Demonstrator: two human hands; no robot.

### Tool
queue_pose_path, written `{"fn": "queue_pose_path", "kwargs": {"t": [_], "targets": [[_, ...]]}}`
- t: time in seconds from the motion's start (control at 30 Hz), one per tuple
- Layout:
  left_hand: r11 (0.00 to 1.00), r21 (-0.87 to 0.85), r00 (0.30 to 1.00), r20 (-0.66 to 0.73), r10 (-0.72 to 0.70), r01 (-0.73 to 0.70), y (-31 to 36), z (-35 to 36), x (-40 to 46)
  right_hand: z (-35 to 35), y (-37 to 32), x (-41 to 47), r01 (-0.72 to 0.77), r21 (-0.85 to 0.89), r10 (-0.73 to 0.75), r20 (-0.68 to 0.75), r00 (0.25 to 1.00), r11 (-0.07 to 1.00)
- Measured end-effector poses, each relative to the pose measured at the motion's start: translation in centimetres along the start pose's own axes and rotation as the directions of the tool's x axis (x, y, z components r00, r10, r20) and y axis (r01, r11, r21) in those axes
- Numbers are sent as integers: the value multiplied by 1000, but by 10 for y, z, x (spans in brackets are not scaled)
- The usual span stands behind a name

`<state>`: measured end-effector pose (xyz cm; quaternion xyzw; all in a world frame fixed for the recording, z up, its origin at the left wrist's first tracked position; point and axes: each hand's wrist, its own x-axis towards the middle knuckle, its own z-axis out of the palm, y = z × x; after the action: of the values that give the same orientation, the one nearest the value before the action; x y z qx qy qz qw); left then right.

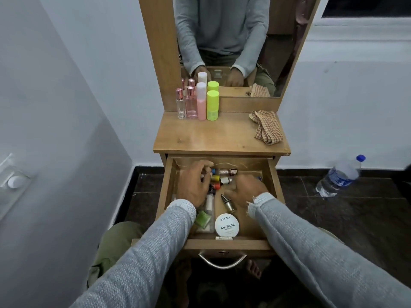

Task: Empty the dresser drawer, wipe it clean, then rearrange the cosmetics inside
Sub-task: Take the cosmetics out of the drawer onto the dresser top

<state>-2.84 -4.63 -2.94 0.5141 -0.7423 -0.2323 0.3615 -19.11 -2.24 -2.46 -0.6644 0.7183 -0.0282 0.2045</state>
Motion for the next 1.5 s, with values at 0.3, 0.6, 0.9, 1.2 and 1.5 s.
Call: {"fn": "queue_pose_path", "kwargs": {"t": [0.3,0.6,0.9,1.2,1.5], "targets": [[994,111,990,140,-15,-1,-5,10,-16,22,0,-3,-65,-30,67,69,995,997],[936,185,920,315,232,-299,-6,13,-20,-14,2,3,-119,514,37,167,985,850],[948,152,926,304,223,-278,-10,14,-16,-22,4,22,-234,613,16,340,940,754],[993,121,993,113,-26,13,-19,9,-11,-14,13,34,34,312,-9,-81,997,949],[979,43,980,8,-198,197,-20,7,-12,16,5,45,137,-323,-149,-15,989,937]]}}
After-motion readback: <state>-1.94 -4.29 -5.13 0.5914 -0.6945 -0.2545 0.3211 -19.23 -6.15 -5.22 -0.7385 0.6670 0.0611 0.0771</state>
